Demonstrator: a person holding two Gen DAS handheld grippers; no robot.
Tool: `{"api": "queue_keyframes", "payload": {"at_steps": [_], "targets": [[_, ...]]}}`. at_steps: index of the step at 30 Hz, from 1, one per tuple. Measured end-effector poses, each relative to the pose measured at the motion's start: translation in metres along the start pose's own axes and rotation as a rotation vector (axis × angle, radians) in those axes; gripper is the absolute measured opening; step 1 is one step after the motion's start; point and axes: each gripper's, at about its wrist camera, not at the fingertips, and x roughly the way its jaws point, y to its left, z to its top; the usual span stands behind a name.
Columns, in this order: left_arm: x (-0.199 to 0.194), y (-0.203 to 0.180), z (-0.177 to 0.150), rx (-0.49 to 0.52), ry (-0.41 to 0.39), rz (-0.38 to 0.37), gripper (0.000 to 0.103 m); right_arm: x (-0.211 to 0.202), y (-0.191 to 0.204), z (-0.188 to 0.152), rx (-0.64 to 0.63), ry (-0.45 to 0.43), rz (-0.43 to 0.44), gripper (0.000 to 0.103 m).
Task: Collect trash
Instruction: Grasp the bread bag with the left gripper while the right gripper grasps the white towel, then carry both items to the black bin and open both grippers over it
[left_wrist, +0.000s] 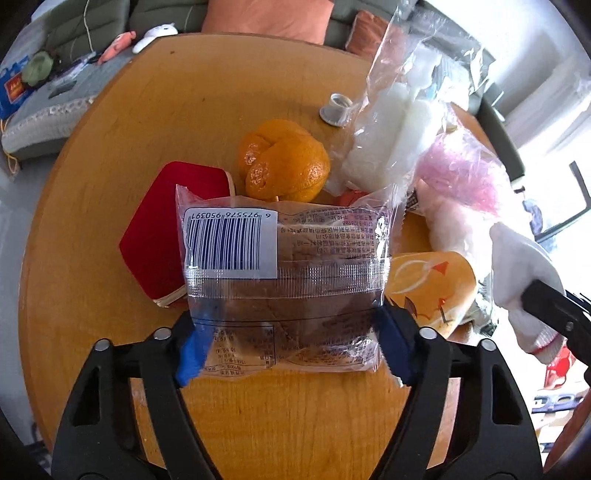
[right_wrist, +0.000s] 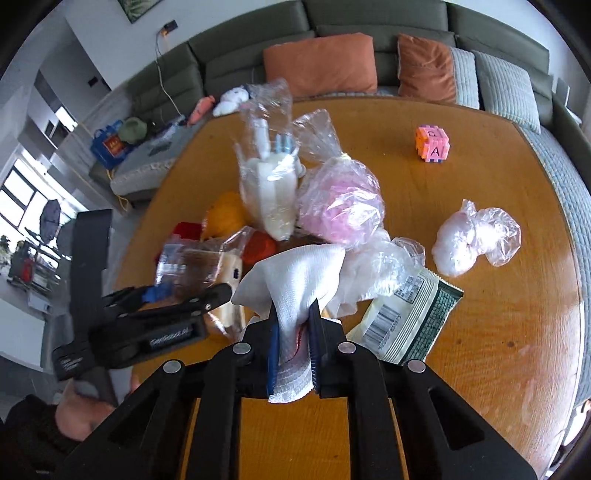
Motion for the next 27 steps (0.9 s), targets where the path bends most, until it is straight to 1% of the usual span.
{"api": "queue_keyframes", "payload": {"at_steps": [1,3,8,12,15,18,23,27], "targets": [[-0.003,0.001,-0.002,-0.005,-0.008,-0.015,0.072,-0.003,0.002,0.000,-0.003,-0.008,0.004,0.015],[-0.016,0.006,-0.007,-0.008,-0.035,-0.079,0.071,-0.014,0.006,-0.003,-0.010,-0.030,0.011,0.015],[-0.053,0.010,-0.019,0.037,-0.100,-0.092,0.071,-0.031,0.015,-0.005,-0.007,-0.065,0.036,0.015],[-0.082,0.029,-0.026,0.013,-0.157,-0.096,0.071,-0.035,0.036,-0.002,-0.026,-0.086,0.043,0.015],[-0.105,0.056,-0.024,-0.011,-0.199,-0.081,0.071,-0.032,0.063,0.001,-0.045,-0.094,0.064,0.015],[-0.128,0.097,-0.028,-0.047,-0.241,-0.049,0.071,-0.023,0.100,0.006,-0.078,-0.096,0.088,0.015],[-0.163,0.173,-0.041,-0.125,-0.279,0.014,0.071,0.000,0.170,0.010,-0.147,-0.076,0.147,0.015],[-0.184,0.233,-0.055,-0.210,-0.297,0.062,0.071,0.024,0.234,0.012,-0.206,-0.039,0.202,0.015]]}}
